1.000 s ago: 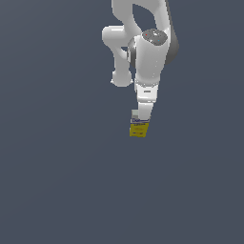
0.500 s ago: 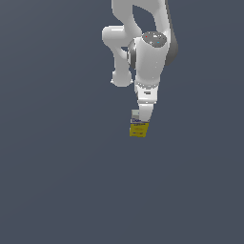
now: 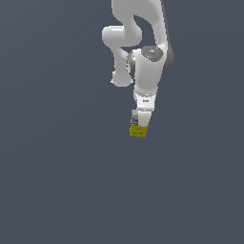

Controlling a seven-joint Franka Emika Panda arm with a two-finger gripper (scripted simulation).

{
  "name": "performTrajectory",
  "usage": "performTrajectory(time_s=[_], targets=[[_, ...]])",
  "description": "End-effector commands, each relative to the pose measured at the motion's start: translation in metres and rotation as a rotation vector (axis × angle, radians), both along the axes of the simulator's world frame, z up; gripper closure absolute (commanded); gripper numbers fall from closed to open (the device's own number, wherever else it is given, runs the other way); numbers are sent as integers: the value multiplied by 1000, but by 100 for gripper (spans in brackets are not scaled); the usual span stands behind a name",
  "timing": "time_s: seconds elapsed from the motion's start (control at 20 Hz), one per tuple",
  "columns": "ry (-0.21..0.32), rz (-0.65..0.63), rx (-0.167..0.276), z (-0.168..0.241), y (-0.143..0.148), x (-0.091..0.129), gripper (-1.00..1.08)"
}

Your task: Pick up the object and move it to a goal position.

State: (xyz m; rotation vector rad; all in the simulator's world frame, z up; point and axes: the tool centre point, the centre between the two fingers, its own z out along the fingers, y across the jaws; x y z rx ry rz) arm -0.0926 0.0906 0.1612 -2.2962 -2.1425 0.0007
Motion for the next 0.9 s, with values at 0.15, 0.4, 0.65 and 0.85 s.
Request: performTrajectory(time_s=[0.15, 0.4, 0.65, 0.85], targets=[[-1, 0, 0, -9, 0, 1, -92], [-1, 0, 0, -9, 0, 1, 108], [-1, 0, 0, -9, 0, 1, 108], [-2, 1, 0, -6, -2, 1, 108]])
